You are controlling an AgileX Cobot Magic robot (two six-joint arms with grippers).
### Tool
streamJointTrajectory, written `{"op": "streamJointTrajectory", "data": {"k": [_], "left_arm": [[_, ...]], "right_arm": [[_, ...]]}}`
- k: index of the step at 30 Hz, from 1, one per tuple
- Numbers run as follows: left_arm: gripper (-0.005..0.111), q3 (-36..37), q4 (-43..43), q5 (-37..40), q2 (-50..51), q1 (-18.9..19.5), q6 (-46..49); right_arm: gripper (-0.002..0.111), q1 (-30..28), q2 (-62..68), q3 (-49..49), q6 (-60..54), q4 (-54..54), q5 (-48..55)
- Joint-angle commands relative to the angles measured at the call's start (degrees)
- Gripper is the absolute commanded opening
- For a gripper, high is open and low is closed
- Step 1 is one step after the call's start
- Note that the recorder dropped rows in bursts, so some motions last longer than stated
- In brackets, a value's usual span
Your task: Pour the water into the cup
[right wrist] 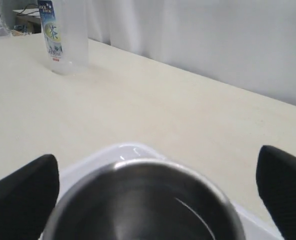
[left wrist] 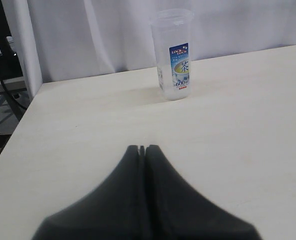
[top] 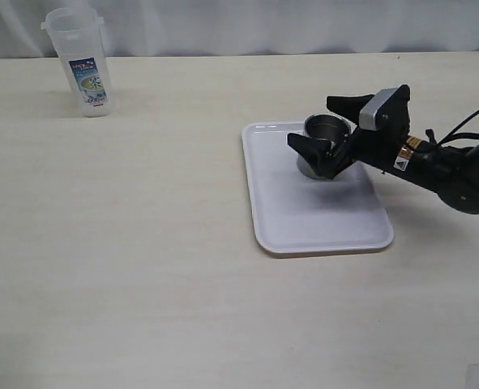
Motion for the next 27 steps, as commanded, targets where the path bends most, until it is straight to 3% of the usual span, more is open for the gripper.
{"op": "streamJointTrajectory", "data": {"k": [1, 5, 10, 12, 15, 19, 27], "left_arm": [[0.0, 0.15, -0.46, -0.68, -0.13, -0.58, -0.16], [0.0, 0.15, -0.46, -0.68, -0.13, -0.58, -0.16], [0.0, 0.15, -0.46, -0.68, -0.13, -0.58, -0.16], [0.0, 0.15, -0.46, -0.68, -0.13, -0.58, -0.16], [0.0, 0.15, -0.46, -0.68, -0.13, -0.58, -0.16], [0.0, 0.15, -0.46, -0.68, -0.13, -0.58, -0.16], [0.0, 0.15, -0.46, -0.68, -0.13, -0.58, -0.16]], "right_arm": [[0.102, -0.28, -2.86, -0.07, 3.23, -0.47, -0.83], [0.102, -0.28, -9.11, 0.93, 5.42, -0.99, -0.83], [0.099, -0.28, -23.02, 8.13, 6.17, 11.55, -0.83], [0.086, -0.14, -28.88, 10.36, 6.17, 14.33, -0.52], [0.046, -0.14, -35.84, 11.55, 6.27, 11.37, 1.78], [0.004, -0.14, -42.09, 11.55, 9.43, 4.9, 1.78], [0.004, -0.14, -51.49, 11.55, 19.89, 5.1, 5.96]]}}
